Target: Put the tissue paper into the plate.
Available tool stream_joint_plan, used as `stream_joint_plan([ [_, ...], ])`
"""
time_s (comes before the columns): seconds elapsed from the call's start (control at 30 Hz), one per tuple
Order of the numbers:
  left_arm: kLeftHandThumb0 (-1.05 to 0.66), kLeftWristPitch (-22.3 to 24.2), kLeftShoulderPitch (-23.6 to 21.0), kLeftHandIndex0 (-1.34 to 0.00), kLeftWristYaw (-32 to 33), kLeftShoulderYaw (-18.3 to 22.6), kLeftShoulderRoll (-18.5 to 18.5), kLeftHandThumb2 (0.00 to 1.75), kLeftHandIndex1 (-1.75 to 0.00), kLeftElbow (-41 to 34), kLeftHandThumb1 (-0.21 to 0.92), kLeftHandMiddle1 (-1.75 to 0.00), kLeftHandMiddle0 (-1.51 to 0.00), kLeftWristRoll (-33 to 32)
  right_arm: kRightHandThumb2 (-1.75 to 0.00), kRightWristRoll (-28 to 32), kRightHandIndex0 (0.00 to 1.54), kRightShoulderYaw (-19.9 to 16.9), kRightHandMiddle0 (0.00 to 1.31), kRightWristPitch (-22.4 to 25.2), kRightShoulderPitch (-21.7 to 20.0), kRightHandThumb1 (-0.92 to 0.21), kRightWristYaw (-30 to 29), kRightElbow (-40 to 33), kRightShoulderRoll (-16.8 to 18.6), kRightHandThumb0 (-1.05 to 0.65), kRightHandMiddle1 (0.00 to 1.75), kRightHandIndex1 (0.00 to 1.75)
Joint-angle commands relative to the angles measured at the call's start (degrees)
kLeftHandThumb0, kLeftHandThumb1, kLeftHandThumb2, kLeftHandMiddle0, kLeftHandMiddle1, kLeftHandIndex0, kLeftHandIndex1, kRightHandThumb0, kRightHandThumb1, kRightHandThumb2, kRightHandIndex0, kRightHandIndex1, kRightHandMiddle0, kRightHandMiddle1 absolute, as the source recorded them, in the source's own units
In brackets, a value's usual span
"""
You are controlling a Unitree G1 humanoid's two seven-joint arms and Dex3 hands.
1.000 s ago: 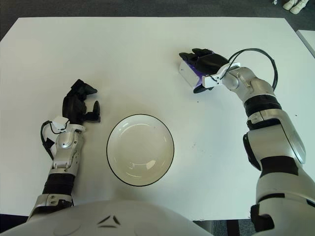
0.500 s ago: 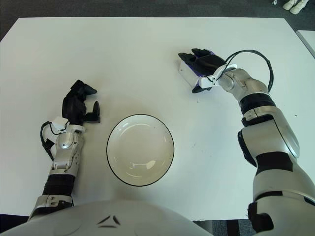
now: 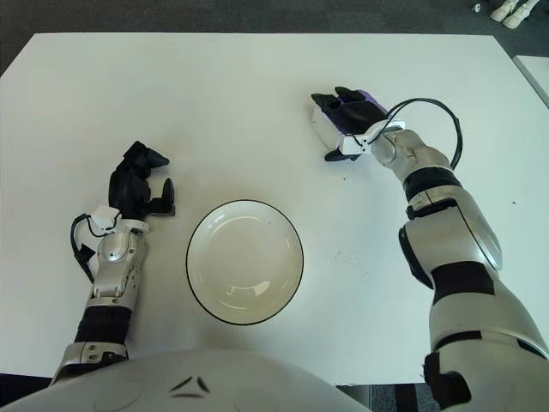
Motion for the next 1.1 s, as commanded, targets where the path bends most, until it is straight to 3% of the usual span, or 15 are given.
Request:
stream_joint_plan([
  [0.0,-0.01,3.16,3.64,-0.7,0.65,0.24,-0.14,1.73,-1.66,2.2,-0.06,-1.75,-0.9,-0.1,-1.06,0.53,0.0,0.48,0.0,-0.31,4.66,-0.19,2.7,2.24,1.76,-0.76,1.42,0.71],
  [0.1,-0.01,3.35,3.71,-0.71,0.61,0.34,-0.12,1.73,-1.65,2.09,-0.07,-1.75,-0.91,-0.21,-1.14,1.67,0.0,0.01,0.02,-0.77,5.12,-0.13,3.19,2.05,1.96,-0.67,1.64,1.16],
  [0.2,-0.01,3.63,3.74,-0.72,0.5,0.45,-0.08,1.73,-1.64,1.91,-0.07,-1.75,-0.91,-0.38,-1.21,3.28,0.0,-0.89,0.08,-0.76,5.62,-0.11,4.32,1.96,2.31,-0.56,1.71,1.47],
  [0.3,-0.01,3.42,3.85,-0.72,0.36,0.44,-0.08,1.72,-1.63,1.74,-0.07,-1.75,-0.91,-0.38,-1.24,4.38,0.02,-1.44,0.19,-0.27,5.86,-0.14,4.84,2.02,2.62,-0.5,1.73,1.65],
  [0.37,-0.01,3.36,3.89,-0.72,0.33,0.43,-0.06,1.72,-1.63,1.68,-0.07,-1.75,-0.91,-0.37,-1.25,4.91,0.04,-1.66,0.24,-0.25,6.06,-0.16,4.91,1.93,2.71,-0.47,1.74,1.7],
  [0.43,-0.01,3.37,3.93,-0.72,0.33,0.45,-0.03,1.73,-1.63,1.61,-0.07,-1.75,-0.91,-0.36,-1.26,6.02,0.13,-2.37,0.4,-0.48,6.39,-0.25,5.3,1.93,2.91,-0.47,1.74,1.72],
  [0.5,-0.01,3.4,3.95,-0.72,0.38,0.46,-0.04,1.73,-1.63,1.56,-0.07,-1.75,-0.91,-0.34,-1.3,7.68,0.33,-3.59,0.53,-0.91,6.81,-0.28,6.28,2.01,3.2,-0.48,1.75,1.74],
  [0.63,-0.01,3.75,4.04,-0.72,0.44,0.51,-0.01,1.73,-1.63,1.31,-0.07,-1.75,-0.91,-0.36,-1.38,14.16,0.67,-8.18,0.63,-2.8,9.07,-0.25,9.42,0.6,3.79,-0.5,1.75,1.74],
  [0.7,-0.01,3.88,4.09,-0.72,0.45,0.52,0.01,1.73,-1.63,1.18,-0.07,-1.75,-0.91,-0.36,-1.45,16.9,0.95,-10.24,0.69,-2.87,9.82,-0.2,10.47,0.04,4.37,-0.52,1.75,1.75],
  [0.8,-0.01,4.08,4.13,-0.72,0.38,0.56,0.04,1.72,-1.63,1.01,-0.07,-1.75,-0.9,-0.44,-1.51,20.09,1.13,-12.74,0.74,-2.22,10.5,-0.15,11.76,-0.4,5.42,-0.54,1.75,1.75],
  [1.07,-0.01,3.95,4.27,-0.73,-0.16,0.67,0.24,1.72,-1.63,0.94,-0.07,-1.75,-0.9,-0.85,-1.6,31.89,1.32,-21.44,0.8,-1.09,13.6,-0.09,18.81,-2.76,9.42,-0.57,1.75,1.75],
])
